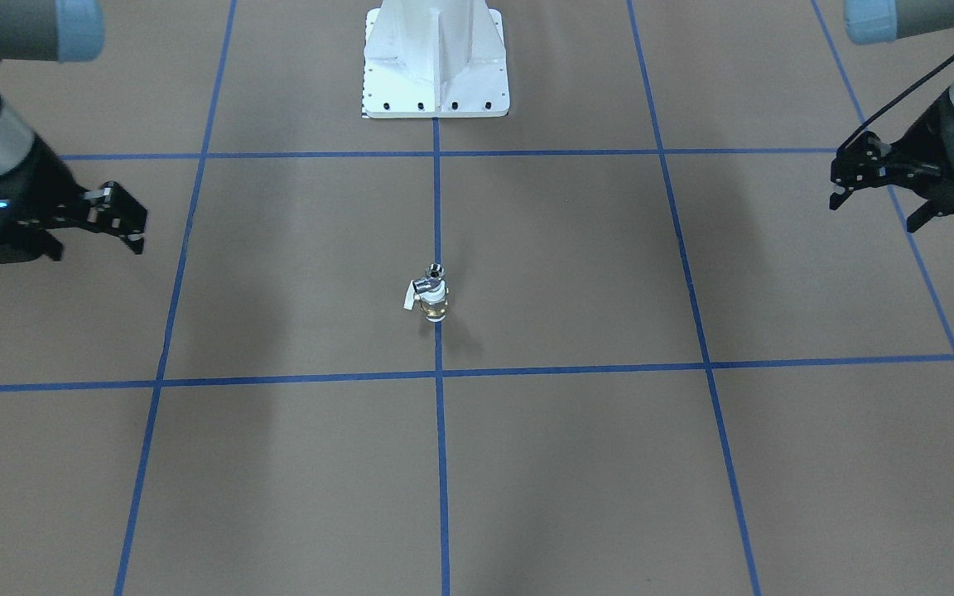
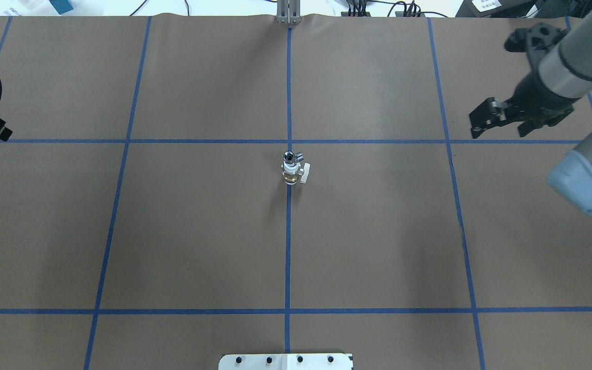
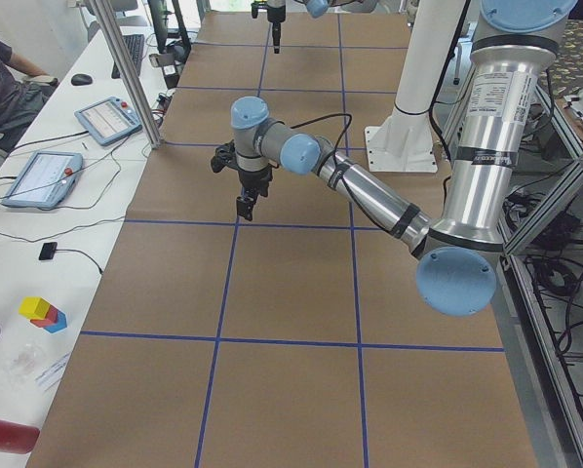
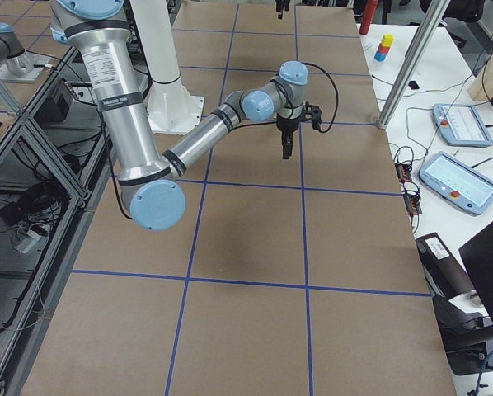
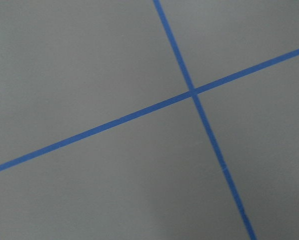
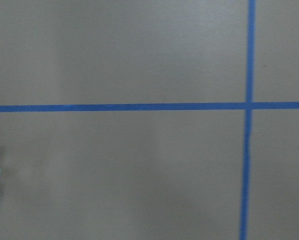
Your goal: Assemble PPR valve and pipe with both arms
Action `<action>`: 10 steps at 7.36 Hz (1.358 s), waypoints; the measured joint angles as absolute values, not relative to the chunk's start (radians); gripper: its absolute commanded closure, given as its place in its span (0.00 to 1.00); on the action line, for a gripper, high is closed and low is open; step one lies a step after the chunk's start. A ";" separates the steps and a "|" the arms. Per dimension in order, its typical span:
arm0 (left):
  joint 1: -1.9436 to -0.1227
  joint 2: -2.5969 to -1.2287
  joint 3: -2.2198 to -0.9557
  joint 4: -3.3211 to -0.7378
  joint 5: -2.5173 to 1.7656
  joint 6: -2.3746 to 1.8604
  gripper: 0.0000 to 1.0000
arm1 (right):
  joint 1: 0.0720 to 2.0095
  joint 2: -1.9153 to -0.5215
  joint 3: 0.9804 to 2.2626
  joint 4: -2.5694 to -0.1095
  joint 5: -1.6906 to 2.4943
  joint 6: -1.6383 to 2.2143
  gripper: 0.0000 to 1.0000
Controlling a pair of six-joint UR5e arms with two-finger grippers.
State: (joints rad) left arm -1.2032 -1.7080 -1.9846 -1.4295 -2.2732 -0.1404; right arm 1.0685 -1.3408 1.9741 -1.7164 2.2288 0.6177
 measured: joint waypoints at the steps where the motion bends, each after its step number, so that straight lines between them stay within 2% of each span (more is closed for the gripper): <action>1: -1.251 -1.696 -1.938 -1.431 -2.288 -0.048 0.00 | 1.167 -1.424 1.972 -1.716 2.261 0.483 0.00; 2: -1.301 -1.689 -1.882 -1.434 -2.306 0.049 0.00 | 1.253 -1.491 1.958 -1.716 2.276 0.367 0.00; 4: -1.371 -1.676 -1.785 -1.457 -2.352 0.171 0.00 | 1.383 -1.540 1.873 -1.718 2.293 0.150 0.00; 7: -1.424 -1.643 -1.750 -1.474 -2.364 0.189 0.00 | 1.444 -1.552 1.800 -1.719 2.314 0.041 0.00; 10: -1.451 -1.609 -1.728 -1.471 -2.368 0.183 0.00 | 1.456 -1.549 1.798 -1.717 2.319 0.024 0.00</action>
